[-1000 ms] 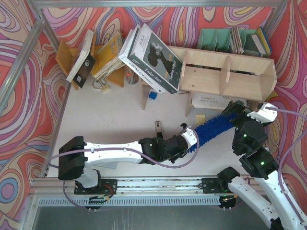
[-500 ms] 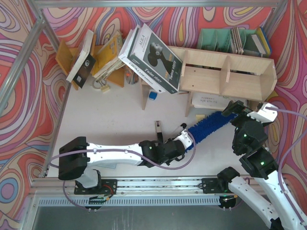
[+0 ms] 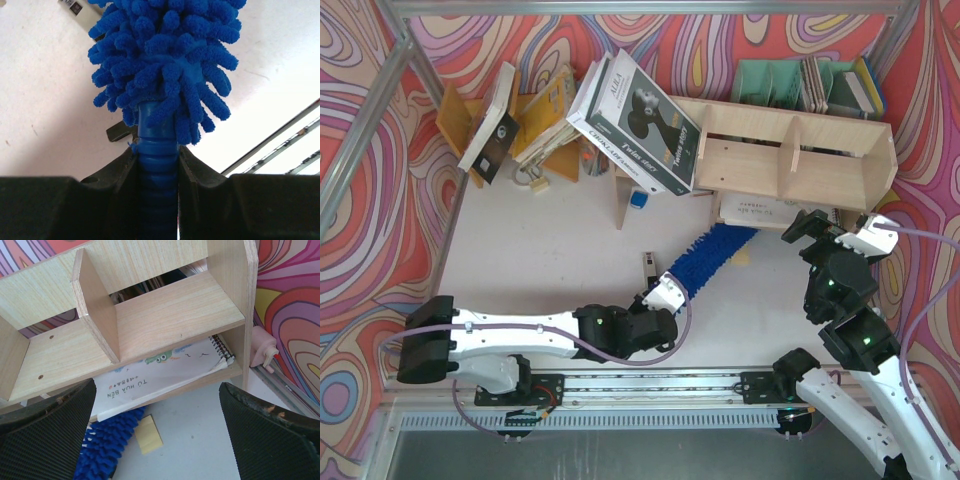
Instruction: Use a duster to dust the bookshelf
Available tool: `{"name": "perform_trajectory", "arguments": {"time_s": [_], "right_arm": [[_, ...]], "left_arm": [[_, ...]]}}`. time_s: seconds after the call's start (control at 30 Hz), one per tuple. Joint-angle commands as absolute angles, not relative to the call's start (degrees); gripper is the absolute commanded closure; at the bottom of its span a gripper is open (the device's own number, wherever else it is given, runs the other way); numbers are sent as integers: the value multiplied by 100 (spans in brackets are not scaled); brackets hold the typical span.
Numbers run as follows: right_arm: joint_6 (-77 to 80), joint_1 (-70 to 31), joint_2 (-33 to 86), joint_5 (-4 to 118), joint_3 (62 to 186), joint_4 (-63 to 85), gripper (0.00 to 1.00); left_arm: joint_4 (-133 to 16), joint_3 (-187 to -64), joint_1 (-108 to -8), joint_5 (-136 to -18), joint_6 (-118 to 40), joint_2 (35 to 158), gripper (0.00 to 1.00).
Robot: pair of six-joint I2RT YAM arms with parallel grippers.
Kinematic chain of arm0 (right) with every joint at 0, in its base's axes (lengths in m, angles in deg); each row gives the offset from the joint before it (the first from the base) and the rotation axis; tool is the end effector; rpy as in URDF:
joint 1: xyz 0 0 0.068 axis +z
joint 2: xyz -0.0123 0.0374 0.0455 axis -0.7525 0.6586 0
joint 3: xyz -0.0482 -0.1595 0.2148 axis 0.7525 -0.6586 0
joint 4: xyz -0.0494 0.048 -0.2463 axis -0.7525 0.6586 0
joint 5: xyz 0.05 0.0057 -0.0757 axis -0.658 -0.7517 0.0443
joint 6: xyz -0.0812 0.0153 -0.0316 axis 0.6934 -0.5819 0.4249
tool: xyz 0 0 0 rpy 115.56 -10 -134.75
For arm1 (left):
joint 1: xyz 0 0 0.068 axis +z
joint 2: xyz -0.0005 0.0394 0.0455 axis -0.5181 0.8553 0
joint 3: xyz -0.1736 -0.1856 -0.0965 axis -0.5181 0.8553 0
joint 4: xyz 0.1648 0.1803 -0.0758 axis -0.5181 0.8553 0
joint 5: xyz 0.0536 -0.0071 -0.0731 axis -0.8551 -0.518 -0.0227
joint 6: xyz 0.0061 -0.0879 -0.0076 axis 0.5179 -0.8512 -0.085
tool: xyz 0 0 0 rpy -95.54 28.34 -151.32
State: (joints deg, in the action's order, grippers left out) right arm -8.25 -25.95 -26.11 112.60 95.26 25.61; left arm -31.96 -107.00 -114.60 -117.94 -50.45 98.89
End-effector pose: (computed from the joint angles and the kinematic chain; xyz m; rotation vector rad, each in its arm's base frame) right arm 0.1371 -0.0053 0.3780 0.5727 1.4228 -0.0843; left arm 0.0767 -0.2909 0.2230 0.9122 2.0778 -0.2868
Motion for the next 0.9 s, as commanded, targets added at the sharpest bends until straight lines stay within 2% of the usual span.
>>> {"name": "perform_trajectory", "arguments": {"time_s": [0.0,0.27,0.6,0.87], "right_arm": [[-844,-2621,-2575,11308,9528,2565,1],[-877,-2615,-2589,11291,9510,2579,1],[-869,-2617,-2622,11302,9528,2607,1],[-878,-2621,-2587,11291,9519,2594,1]], "left_arm": [[-3018,-10577,-11462,-12531,-5682,9666,100],[-2815,-10381,-11460,-12303,-5670,9634,100],[-2670,-10589,-11461,-11794,-5545,10284,100],[-2732,-10532,-11482,-11854,-5455,9985,100]]}}
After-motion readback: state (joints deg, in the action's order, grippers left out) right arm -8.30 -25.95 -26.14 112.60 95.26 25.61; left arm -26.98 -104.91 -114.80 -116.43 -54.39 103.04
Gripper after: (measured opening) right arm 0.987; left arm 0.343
